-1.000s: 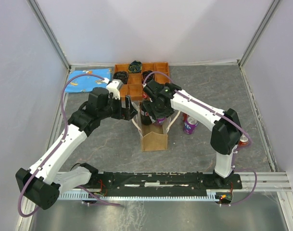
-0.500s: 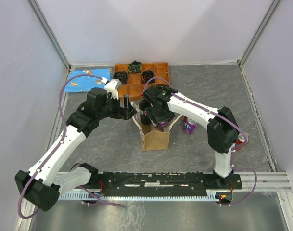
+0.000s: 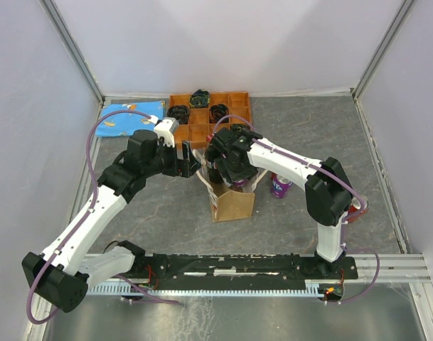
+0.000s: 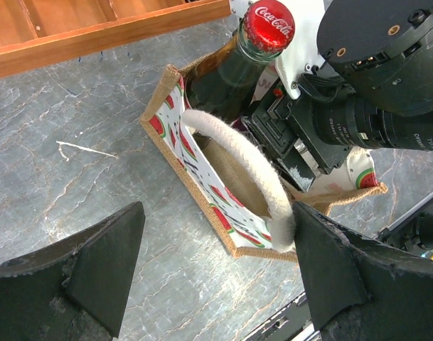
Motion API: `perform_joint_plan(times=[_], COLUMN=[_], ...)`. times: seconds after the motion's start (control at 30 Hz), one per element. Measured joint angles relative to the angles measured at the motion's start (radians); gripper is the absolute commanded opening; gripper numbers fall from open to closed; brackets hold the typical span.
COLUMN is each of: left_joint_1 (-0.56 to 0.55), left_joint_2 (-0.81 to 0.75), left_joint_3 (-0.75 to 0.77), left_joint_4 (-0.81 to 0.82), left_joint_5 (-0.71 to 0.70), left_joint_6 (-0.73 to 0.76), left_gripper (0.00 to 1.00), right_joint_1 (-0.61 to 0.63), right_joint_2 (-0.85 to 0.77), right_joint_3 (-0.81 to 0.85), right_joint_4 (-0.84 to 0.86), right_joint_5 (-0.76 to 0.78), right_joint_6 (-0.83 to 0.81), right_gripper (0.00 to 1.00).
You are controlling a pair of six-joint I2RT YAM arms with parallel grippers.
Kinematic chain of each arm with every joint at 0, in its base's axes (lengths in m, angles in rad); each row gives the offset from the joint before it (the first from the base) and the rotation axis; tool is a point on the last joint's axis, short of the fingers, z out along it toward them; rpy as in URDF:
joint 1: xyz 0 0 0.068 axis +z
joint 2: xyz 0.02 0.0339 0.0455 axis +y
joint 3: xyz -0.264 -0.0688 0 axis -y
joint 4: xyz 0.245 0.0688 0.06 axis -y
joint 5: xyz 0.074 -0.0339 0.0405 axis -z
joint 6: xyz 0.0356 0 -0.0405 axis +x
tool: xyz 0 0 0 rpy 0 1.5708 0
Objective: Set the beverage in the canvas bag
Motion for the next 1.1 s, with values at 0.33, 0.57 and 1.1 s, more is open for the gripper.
perform_joint_plan(times=[0.33,0.57,1.1], left_joint_1=[0.004,0.004,0.004], left_joint_2=[0.000,0.000,0.000], left_joint_3=[-0.002,-0.002,-0.003], left_joint_4=[0.001,0.001,0.001], left_joint_5=[0.021,0.024,0.026], left_joint_6=[0.000,0.000,0.000], left_gripper=[0.89,0.89,0.89], right_joint_1=[-0.003,-0.004,-0.004], right_joint_2=[0.002,0.002,-0.144], right_joint_3=[-0.008,-0.011,-0.041], right_joint_4=[0.017,0.031,0.096], right_joint_5=[0.023,0.029,0.059], right_joint_6=[0.005,0.006,0.013], right_gripper=[0.98,0.99,0.90])
